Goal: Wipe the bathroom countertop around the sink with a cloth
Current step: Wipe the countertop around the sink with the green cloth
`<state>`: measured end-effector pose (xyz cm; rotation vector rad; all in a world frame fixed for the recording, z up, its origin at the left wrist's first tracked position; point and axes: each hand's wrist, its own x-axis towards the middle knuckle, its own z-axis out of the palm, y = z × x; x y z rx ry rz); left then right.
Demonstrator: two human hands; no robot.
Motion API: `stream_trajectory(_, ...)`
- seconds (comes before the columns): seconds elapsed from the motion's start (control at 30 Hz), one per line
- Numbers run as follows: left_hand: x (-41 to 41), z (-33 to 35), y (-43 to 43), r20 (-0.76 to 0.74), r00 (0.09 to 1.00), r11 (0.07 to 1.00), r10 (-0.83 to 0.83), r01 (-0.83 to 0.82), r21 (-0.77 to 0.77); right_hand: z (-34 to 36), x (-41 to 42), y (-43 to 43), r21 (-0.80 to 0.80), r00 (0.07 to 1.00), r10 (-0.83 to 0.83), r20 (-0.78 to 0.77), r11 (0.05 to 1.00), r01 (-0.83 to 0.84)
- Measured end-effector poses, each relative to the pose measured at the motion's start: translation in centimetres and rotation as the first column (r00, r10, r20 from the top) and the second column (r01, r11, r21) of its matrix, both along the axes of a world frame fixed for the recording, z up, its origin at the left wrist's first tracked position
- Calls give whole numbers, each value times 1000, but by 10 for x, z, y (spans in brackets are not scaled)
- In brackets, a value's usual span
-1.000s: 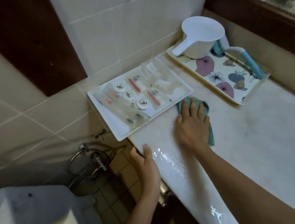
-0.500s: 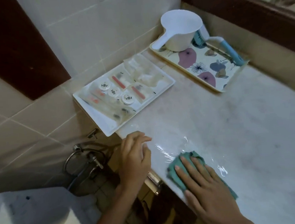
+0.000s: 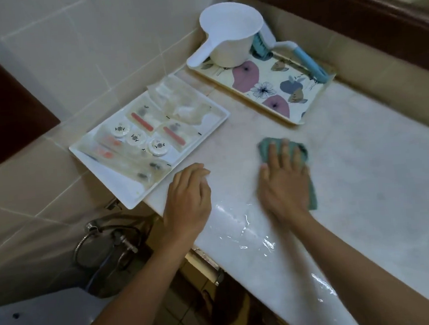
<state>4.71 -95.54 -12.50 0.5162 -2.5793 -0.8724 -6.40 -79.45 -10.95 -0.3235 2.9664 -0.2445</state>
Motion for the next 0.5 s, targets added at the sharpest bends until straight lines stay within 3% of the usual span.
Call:
stream_trajectory(0.13,2,3,-1,-39,999,999,-9,11,49,-5,57,-39,-110,979,203,-14,973,-204)
stream_trajectory(0.27,2,4,-3,-4,1000,999,-12,12,36,-1,131,14,-116,921,389,-33,914,-390)
stream_trajectory(0.5,4,5,2,52,999,1000,9,-9,-10,5,172,182,-40,948,319,5,947,-318)
